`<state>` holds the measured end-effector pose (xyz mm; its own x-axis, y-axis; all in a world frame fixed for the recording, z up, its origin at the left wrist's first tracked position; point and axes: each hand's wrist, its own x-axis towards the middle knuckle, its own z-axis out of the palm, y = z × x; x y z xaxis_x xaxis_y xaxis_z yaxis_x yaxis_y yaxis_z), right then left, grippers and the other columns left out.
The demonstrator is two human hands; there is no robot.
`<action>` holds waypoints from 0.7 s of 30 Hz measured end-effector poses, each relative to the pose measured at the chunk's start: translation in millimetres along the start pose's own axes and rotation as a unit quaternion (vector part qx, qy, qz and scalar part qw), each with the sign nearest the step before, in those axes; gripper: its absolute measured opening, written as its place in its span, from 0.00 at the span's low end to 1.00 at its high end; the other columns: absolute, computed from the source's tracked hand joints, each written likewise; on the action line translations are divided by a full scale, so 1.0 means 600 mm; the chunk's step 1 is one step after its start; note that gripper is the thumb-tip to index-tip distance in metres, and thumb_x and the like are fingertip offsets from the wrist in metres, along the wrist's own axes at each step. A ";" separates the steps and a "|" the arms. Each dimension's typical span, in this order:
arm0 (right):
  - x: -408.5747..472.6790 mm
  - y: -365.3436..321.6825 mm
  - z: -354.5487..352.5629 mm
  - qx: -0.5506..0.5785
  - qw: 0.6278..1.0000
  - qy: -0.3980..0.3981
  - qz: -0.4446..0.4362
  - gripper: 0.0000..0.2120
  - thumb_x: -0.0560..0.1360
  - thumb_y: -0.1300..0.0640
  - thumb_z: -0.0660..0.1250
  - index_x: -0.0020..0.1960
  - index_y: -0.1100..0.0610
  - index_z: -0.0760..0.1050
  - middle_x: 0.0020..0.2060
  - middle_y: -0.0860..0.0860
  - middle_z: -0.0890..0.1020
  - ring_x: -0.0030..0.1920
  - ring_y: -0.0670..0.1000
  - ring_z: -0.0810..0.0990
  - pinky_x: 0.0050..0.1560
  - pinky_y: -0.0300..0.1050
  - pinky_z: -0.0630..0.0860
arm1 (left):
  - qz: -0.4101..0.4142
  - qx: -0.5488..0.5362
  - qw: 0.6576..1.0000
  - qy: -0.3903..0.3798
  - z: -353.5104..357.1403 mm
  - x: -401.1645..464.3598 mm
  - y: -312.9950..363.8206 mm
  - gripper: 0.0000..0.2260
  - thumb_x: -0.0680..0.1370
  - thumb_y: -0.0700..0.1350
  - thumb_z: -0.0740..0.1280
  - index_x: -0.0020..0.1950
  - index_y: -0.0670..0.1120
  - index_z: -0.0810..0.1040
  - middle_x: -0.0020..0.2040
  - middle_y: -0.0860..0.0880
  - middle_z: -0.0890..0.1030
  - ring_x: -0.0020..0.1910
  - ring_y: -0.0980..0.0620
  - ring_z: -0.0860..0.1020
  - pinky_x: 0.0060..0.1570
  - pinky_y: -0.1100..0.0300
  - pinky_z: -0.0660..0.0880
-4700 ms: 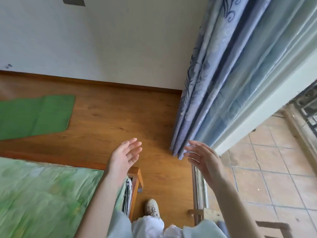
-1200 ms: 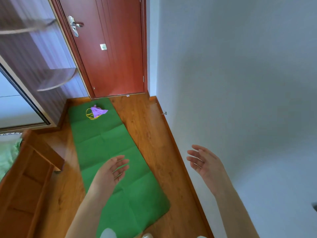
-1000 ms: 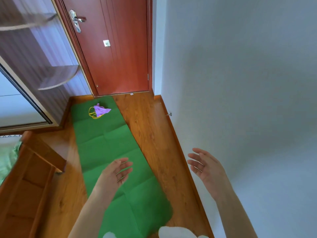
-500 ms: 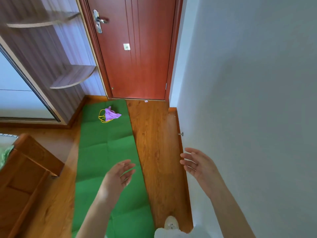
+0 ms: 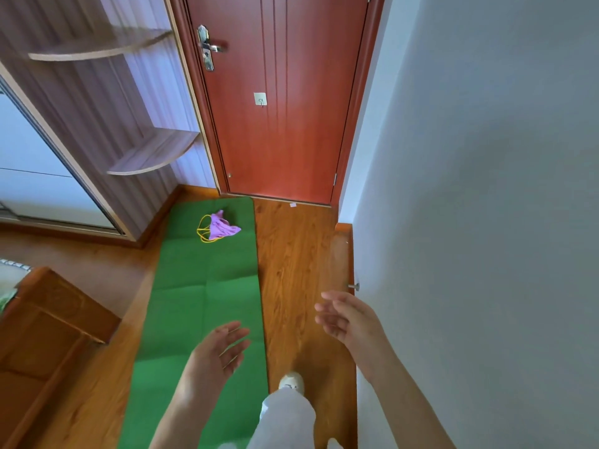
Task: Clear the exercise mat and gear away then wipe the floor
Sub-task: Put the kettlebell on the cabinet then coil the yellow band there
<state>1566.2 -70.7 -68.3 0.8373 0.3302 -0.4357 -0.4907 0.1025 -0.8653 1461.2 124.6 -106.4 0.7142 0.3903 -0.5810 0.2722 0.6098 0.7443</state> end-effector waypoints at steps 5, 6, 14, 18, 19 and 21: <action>0.115 -0.039 0.002 -0.012 1.000 -0.006 0.017 0.09 0.78 0.63 0.61 0.54 0.61 0.78 0.46 0.58 0.83 0.43 0.54 0.82 0.43 0.41 0.79 | -0.013 -0.020 1.000 0.011 0.045 0.105 0.039 0.13 0.81 0.41 0.52 0.50 0.43 0.76 0.48 0.45 0.80 0.46 0.48 0.76 0.45 0.57 0.70; 0.144 -0.051 0.005 -0.014 1.000 -0.006 0.016 0.09 0.78 0.63 0.61 0.54 0.61 0.78 0.46 0.58 0.83 0.44 0.54 0.82 0.44 0.42 0.79 | -0.010 -0.022 1.000 0.009 0.057 0.132 0.052 0.13 0.81 0.41 0.52 0.50 0.43 0.76 0.47 0.45 0.81 0.46 0.48 0.77 0.45 0.57 0.70; 0.385 -0.179 0.052 -0.021 1.000 -0.009 0.000 0.08 0.77 0.59 0.64 0.53 0.59 0.80 0.44 0.54 0.84 0.46 0.54 0.84 0.48 0.43 0.79 | 0.040 -0.028 0.999 -0.004 0.139 0.327 0.204 0.13 0.81 0.42 0.53 0.49 0.44 0.77 0.39 0.51 0.85 0.43 0.51 0.78 0.44 0.59 0.70; 0.473 -0.211 0.070 -0.014 1.000 -0.002 0.008 0.08 0.77 0.59 0.64 0.53 0.59 0.79 0.44 0.53 0.85 0.47 0.54 0.84 0.47 0.43 0.80 | 0.040 -0.016 0.999 0.013 0.153 0.401 0.256 0.13 0.81 0.41 0.51 0.49 0.44 0.76 0.37 0.52 0.85 0.39 0.53 0.80 0.43 0.59 0.70; 0.490 -0.215 0.073 -0.012 1.000 -0.002 0.014 0.08 0.77 0.59 0.64 0.53 0.59 0.79 0.44 0.54 0.84 0.47 0.54 0.84 0.47 0.42 0.80 | 0.037 -0.016 0.999 0.020 0.154 0.415 0.266 0.13 0.81 0.41 0.51 0.49 0.44 0.76 0.37 0.52 0.85 0.41 0.52 0.79 0.43 0.59 0.70; 0.522 -0.223 0.078 -0.004 1.000 0.007 0.021 0.08 0.78 0.59 0.63 0.53 0.59 0.79 0.45 0.54 0.84 0.46 0.53 0.84 0.45 0.42 0.80 | 0.033 -0.019 0.999 0.031 0.153 0.440 0.283 0.13 0.81 0.41 0.51 0.49 0.44 0.76 0.37 0.52 0.84 0.43 0.51 0.78 0.43 0.59 0.70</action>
<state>1882.8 63.1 -77.7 0.8190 0.3211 -0.4755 -0.5239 0.0806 -0.8480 1755.2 268.0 -103.3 0.6877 0.4726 -0.5511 0.2004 0.6061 0.7697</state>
